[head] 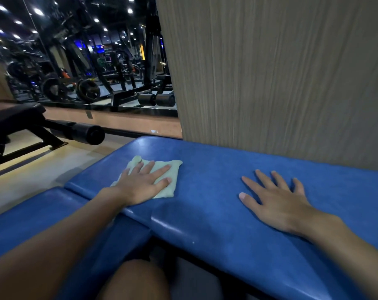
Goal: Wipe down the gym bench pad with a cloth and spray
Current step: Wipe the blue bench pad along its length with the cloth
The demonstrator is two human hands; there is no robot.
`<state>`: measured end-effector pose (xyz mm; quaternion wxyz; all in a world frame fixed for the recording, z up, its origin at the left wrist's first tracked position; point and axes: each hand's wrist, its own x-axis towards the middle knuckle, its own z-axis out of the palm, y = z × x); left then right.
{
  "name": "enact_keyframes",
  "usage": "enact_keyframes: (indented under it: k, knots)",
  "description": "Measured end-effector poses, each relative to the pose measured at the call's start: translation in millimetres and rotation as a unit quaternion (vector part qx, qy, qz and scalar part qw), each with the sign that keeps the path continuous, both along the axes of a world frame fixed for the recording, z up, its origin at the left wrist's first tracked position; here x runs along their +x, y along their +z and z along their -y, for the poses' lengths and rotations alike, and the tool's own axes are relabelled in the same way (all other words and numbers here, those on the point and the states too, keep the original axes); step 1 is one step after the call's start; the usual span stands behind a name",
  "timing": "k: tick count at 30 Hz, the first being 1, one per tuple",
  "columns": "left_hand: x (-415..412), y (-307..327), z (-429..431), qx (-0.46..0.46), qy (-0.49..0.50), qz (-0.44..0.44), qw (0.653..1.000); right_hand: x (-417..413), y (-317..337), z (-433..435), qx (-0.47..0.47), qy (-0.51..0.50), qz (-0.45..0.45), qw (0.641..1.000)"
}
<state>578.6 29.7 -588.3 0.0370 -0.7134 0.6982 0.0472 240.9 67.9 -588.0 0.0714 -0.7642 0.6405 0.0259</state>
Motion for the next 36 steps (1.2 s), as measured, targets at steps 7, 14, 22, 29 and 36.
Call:
enact_keyframes:
  k: [7, 14, 22, 29, 36]
  knots:
    - [-51, 4, -18, 0.013, -0.029, 0.008, 0.999, -30, 11, -10, -0.026, 0.036, 0.013, 0.999]
    - [-111, 5, -39, 0.017, -0.072, 0.010, 0.997, -56, 6, -31, -0.018, 0.021, 0.033, 0.999]
    - [-161, 4, -52, -0.001, -0.133, 0.020, 0.991, -114, 4, -61, -0.012, -0.042, 0.004, 0.999]
    - [-202, 2, -64, 0.005, -0.174, 0.019, 0.984, -120, 7, -70, -0.029, -0.048, 0.037, 0.998]
    - [-247, 1, -75, 0.000, -0.216, -0.003, 0.976, -128, 12, -83, -0.051, -0.068, 0.051, 0.995]
